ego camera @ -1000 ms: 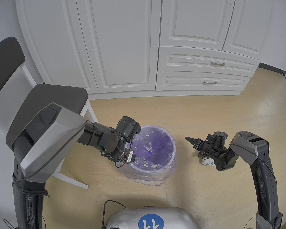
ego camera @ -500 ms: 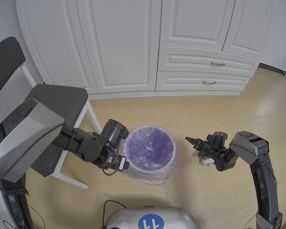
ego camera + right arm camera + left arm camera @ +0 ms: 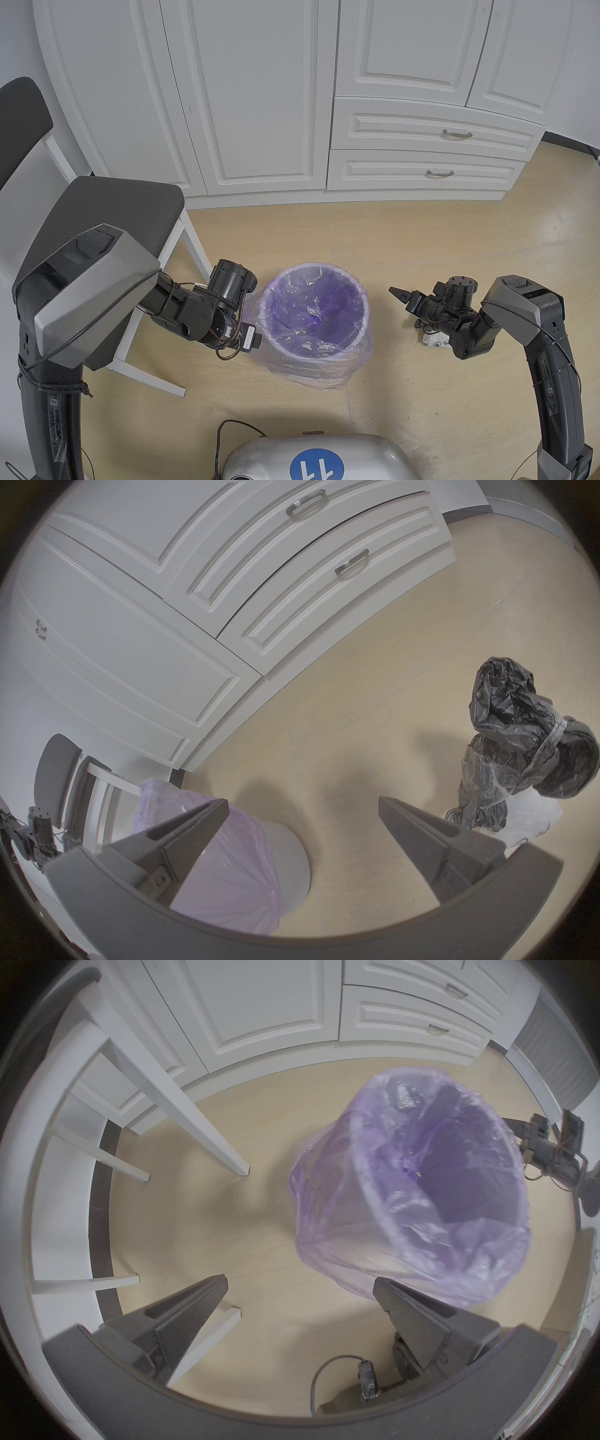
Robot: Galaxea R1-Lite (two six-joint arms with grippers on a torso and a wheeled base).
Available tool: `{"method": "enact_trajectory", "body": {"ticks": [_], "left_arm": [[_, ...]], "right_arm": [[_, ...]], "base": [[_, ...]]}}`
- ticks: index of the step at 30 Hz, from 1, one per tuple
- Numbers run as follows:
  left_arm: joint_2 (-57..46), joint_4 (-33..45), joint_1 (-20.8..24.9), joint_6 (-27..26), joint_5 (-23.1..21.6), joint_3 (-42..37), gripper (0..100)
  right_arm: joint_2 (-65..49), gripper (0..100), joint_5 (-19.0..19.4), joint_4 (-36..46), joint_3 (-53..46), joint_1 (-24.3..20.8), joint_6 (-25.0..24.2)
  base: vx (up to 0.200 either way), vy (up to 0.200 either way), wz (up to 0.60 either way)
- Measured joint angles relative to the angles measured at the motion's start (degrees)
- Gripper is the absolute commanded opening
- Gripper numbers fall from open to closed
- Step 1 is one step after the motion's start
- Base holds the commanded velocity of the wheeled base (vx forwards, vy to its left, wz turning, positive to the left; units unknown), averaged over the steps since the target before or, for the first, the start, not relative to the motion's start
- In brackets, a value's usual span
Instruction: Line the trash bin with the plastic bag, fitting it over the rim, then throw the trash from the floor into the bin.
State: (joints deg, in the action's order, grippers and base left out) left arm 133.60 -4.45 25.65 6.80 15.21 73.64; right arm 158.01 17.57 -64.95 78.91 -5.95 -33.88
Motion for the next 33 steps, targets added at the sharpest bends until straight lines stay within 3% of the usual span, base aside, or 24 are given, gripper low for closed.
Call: {"method": "enact_trajectory", "body": {"ticks": [12,22,33], "left_arm": [[11.67,0.29,-2.44,0.06,-0.24,15.34,100],[21.94,8.96,-4.16,0.61,-1.91,34.76,100],[30.73,6.8,-5.84,1.68,-2.95,40.78,100]], "right_arm": [[0.12,100,0.02,0.02,0.2,0.0,0.02],[0.15,100,0.09,0.0,0.3,0.0,0.02],[0.34,100,0.41,0.02,0.69,-0.13,0.07]], "base": [[0.0,0.0,0.0],[0.0,0.0,0.0],[0.0,0.0,0.0]]}}
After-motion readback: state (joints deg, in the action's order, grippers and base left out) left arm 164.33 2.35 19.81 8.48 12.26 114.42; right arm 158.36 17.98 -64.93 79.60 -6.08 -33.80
